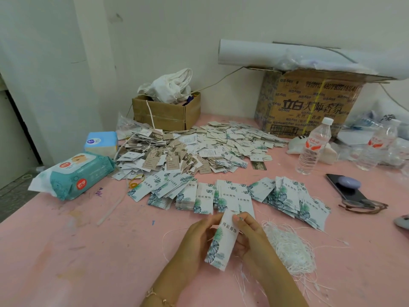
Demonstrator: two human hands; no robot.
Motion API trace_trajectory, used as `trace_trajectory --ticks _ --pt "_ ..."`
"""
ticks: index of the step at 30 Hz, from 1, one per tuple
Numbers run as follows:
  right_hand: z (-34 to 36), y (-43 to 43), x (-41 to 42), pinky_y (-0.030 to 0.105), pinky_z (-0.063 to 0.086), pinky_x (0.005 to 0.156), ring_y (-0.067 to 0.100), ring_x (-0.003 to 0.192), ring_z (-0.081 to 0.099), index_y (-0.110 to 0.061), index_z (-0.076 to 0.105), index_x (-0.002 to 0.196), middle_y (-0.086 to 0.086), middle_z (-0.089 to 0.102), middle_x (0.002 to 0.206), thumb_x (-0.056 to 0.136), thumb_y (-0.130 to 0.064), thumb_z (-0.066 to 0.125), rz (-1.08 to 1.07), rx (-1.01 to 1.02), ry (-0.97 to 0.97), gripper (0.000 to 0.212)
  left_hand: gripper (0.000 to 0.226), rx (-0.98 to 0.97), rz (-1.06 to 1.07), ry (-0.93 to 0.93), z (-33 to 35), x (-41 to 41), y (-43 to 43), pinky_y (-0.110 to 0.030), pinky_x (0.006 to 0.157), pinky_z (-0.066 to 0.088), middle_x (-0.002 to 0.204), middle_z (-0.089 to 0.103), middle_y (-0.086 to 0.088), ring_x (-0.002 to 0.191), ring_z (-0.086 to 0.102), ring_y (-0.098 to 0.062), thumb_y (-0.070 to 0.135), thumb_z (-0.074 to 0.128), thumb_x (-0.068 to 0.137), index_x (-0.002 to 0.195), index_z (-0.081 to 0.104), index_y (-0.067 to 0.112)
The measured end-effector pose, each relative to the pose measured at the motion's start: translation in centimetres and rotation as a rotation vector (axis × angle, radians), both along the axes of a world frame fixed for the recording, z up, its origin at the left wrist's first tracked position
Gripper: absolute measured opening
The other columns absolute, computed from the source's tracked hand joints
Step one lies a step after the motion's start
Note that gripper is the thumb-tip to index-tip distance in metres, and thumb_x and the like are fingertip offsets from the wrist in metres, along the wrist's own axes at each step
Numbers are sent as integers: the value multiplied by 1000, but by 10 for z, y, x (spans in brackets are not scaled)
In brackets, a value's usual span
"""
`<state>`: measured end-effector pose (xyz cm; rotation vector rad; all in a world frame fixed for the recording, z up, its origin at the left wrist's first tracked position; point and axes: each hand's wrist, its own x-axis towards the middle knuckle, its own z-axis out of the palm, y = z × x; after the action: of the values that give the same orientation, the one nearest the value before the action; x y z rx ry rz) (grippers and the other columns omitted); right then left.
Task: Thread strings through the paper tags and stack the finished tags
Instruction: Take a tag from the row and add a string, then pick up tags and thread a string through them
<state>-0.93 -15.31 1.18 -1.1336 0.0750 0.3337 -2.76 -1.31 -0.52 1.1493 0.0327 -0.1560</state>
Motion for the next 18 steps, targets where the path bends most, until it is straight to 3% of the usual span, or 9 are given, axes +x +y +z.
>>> trace_trajectory --ticks 2,4,9,12,18 --pt "-1 0 -1 19 29 41 13 42 32 -16 60 76 12 45 65 78 -23 69 11 9 2 11 36 1 19 7 -3 1 1 -52 99 48 117 68 -21 110 63 -39 26 54 93 123 66 10" --pt "-1 -1 0 16 32 31 6 34 40 -13 60 81 8 54 57 81 -19 67 21 25 2 10 28 70 61 -20 -3 1 0 -40 86 55 111 72 -15 99 68 -29 15 58 92 118 69 14" --pt "-5 -1 0 24 40 46 18 53 50 -16 63 78 16 58 73 74 -23 74 83 -10 18 14 29 155 140 -75 -4 -1 -3 -28 68 57 98 76 -11 82 71 -20 3 60 92 97 78 24" --pt "-4 -1 -1 23 46 40 16 55 57 -19 60 70 11 62 71 73 -20 75 143 -10 48 15 34 187 167 -93 -5 0 -3 -29 64 56 91 76 -9 77 72 -20 -3 60 90 90 78 26" --pt "-5 1 0 15 26 37 10 52 30 -22 59 71 5 49 67 73 -22 77 154 -32 51 18 28 202 216 -88 -7 1 -2 -26 57 53 81 75 -11 68 69 -17 -5 65 85 81 77 21"
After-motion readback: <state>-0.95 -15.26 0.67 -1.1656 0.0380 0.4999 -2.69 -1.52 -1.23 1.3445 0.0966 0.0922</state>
